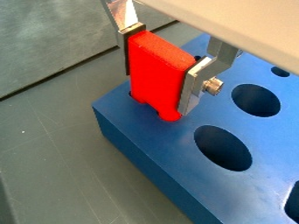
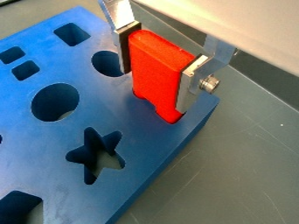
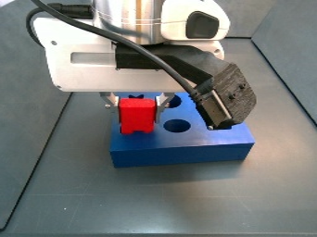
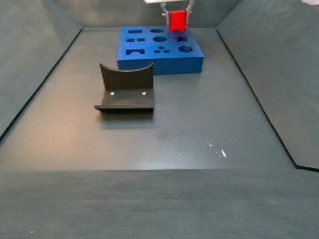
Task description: Insert the square-circle object.
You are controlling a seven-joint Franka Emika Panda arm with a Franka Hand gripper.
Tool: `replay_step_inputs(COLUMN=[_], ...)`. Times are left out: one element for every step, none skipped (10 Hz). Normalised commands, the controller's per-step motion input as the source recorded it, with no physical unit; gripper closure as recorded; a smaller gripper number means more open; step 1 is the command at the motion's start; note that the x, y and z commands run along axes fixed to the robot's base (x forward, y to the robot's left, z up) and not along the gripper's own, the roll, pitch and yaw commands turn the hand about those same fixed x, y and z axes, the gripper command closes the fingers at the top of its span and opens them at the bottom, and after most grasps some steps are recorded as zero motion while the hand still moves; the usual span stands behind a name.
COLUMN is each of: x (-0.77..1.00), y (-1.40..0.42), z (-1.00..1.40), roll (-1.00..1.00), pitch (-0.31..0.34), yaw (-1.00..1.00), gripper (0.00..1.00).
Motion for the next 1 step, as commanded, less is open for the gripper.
replay_step_inputs(x=[0.00], y=[0.00], z=[0.00], roll=[0.00], pitch=[0.000], yaw=[0.00], gripper=[1.00])
